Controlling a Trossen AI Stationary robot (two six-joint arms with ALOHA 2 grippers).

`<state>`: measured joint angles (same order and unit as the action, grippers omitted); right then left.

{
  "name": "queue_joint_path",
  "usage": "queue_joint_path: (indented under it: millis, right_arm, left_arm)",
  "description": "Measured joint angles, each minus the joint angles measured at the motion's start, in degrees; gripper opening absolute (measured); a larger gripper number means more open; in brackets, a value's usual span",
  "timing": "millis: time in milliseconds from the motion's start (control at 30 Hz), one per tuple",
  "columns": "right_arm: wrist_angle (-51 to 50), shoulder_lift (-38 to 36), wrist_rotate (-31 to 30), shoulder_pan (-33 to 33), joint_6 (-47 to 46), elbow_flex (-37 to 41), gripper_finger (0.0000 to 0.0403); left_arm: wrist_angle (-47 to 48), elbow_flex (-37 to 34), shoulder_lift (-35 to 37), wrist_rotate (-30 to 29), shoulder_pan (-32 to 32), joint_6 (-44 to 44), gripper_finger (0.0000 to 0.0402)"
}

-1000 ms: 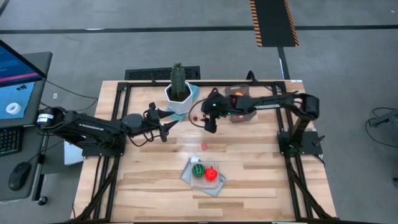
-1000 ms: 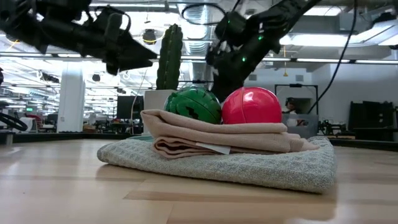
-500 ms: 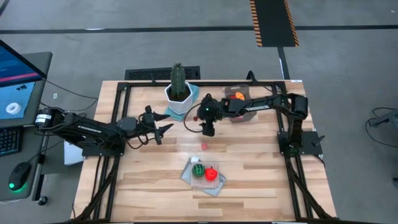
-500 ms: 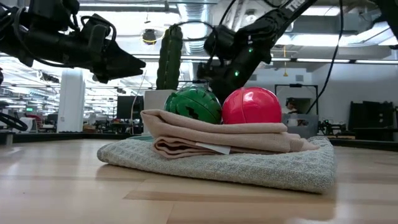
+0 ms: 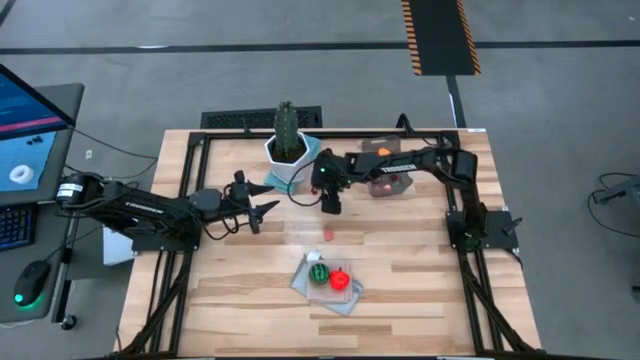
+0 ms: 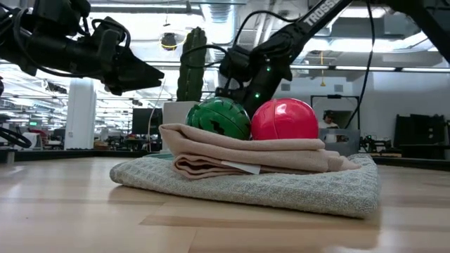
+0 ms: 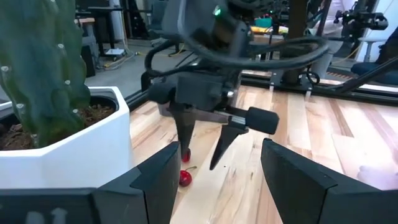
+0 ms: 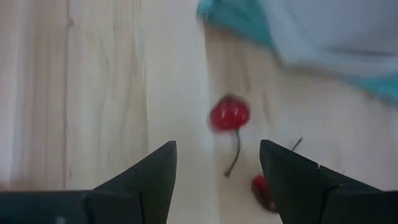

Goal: Pick and placing Produce into tupperware

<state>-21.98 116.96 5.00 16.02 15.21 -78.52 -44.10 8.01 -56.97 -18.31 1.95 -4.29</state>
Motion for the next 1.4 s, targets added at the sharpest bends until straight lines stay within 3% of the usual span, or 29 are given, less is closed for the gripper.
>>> queue_joint_path:
  millis: [167,800,1400]
  right_arm:
    - [-1.2,1.5,2.5,0.7,-0.2,-2.6,0.0254]
    - [-1.2,1.5,2.4,0.5,-3.6,-2.6,0.0254]
    - [1.8,1.6,-2.2,-0.7,-13.7,-2.6,0.0254]
  left_arm:
    - [0.1,0.0,0.0,0.2,-0.1,0.0,0.0213]
    - [0.2,0.0,0.0,0.5,-0.1,-0.5,0.0213]
    - [0.9,0.0,0.0,0.6,-0.1,-1.4,0.0213]
